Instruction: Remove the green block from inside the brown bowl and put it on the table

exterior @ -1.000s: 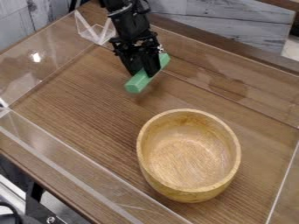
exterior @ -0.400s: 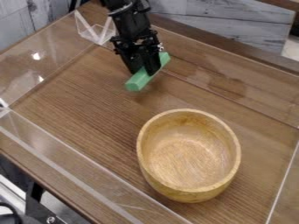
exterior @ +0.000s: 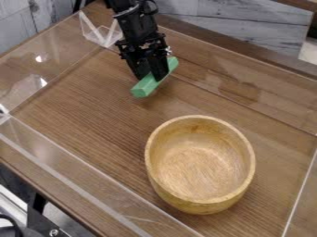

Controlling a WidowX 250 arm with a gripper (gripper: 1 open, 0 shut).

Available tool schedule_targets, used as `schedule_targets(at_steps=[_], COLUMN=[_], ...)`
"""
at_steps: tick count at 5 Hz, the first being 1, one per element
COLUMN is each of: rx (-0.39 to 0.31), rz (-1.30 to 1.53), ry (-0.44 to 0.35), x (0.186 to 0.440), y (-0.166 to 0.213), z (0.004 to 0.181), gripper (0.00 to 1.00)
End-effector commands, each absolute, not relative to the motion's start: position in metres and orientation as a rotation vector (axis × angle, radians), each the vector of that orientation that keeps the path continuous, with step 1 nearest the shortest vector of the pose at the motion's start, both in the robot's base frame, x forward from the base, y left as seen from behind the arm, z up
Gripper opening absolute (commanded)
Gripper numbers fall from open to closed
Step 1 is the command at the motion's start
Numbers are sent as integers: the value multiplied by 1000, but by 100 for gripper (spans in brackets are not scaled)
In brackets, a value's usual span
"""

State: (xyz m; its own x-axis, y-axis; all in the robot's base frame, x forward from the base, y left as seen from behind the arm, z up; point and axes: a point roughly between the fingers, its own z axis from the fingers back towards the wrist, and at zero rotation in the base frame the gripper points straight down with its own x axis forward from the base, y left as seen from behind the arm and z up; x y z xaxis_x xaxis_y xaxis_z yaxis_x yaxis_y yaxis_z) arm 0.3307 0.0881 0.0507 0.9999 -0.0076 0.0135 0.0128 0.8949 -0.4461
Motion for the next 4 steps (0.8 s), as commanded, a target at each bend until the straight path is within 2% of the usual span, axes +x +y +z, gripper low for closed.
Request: schedule_targets(at_steps=[1,4], rx=[-434,-439], rz=[-13,-8], ry=[-70,-49], x=[341,341], y=[99,102], z=[69,68], gripper=[0,0])
